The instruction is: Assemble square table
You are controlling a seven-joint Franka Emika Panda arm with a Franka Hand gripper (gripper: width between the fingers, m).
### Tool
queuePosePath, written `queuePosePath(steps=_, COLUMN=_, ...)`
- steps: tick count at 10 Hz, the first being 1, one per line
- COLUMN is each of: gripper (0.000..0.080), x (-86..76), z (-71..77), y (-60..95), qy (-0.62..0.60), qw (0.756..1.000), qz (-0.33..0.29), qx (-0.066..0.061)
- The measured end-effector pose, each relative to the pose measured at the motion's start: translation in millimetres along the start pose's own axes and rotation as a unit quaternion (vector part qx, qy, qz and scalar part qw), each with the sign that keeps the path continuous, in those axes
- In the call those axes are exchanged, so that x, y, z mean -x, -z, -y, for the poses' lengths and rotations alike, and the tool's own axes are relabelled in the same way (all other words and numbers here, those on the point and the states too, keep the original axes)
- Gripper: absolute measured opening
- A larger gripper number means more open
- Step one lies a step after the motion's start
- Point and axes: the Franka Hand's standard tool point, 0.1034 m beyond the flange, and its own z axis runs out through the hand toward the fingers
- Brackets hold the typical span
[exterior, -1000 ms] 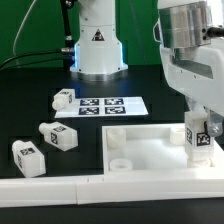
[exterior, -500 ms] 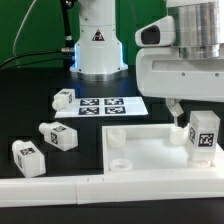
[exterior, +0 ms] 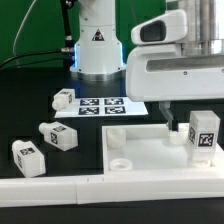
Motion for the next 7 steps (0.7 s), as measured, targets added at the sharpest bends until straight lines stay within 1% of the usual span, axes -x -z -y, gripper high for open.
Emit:
queuePosePath(steps=1, gripper=0.0513, x=-0.1, z=-0.1, y=0.0, qy=-0.005, qw=1.0, qz=0.0, qx=0.0)
queuePosePath(steps=2, gripper=0.0513, x=0.0, z=-0.2, y=-0.1, qy=-0.018, qw=1.0, qz=0.0, qx=0.0)
queuePosePath(steps=3, gripper=0.0375, x=0.1, z=0.2, y=-0.1, qy=-0.056, qw=0.998, qz=0.0, qx=-0.001)
queuePosePath(steps=4, gripper=0.0286, x=0.2, z=-1.1, y=-0.3, qy=-0.096, qw=0.995, qz=0.001, qx=0.0)
queuePosePath(steps=5, gripper=0.0286, x=0.7, z=-1.5, y=-0.5, qy=-0.143, qw=0.99, qz=0.0, qx=0.002)
queuePosePath(steps=6, gripper=0.0286, x=3.6, z=-2.5, y=-0.4, qy=-0.219, qw=0.976, qz=-0.003, qx=0.01)
queuePosePath(steps=7, gripper=0.0286, x=4.2, z=-3.9, y=-0.4, qy=-0.283, qw=0.959, qz=-0.005, qx=0.014)
